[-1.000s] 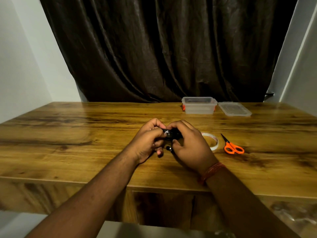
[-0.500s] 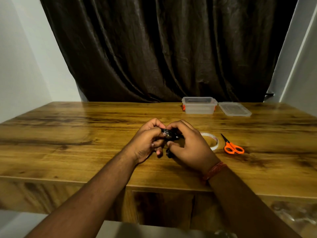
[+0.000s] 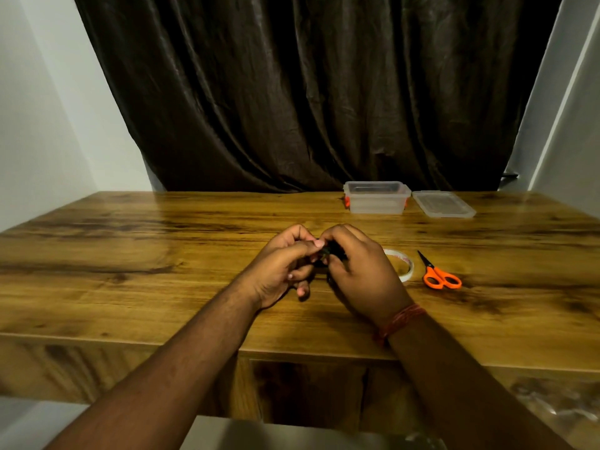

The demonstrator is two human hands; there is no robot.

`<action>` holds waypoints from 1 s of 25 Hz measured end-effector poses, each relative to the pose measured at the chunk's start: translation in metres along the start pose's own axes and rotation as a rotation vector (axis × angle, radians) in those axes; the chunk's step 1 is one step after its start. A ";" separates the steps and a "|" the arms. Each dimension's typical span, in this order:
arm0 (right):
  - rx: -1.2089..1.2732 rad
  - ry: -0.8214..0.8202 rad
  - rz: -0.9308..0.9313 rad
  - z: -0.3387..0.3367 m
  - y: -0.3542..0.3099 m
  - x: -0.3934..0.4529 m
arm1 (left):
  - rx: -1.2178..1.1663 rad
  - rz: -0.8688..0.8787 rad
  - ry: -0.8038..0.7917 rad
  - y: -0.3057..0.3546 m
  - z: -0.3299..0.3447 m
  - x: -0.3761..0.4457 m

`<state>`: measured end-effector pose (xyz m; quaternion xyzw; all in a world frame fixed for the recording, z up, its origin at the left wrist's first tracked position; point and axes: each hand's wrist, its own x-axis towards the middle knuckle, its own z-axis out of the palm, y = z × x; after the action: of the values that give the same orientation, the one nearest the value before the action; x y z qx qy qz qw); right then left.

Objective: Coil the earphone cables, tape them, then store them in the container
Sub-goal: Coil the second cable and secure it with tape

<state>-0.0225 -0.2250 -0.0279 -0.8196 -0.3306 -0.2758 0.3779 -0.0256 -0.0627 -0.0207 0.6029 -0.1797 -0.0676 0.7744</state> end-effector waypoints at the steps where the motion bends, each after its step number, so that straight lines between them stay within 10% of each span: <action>1: -0.002 -0.003 -0.004 0.000 0.000 0.000 | 0.024 0.002 -0.002 0.000 0.001 0.000; 25: -0.020 -0.006 0.082 -0.004 0.002 0.001 | 0.477 0.084 0.077 -0.002 0.003 -0.005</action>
<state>-0.0214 -0.2291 -0.0261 -0.8371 -0.2952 -0.2609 0.3795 -0.0309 -0.0643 -0.0229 0.7628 -0.1858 0.0323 0.6186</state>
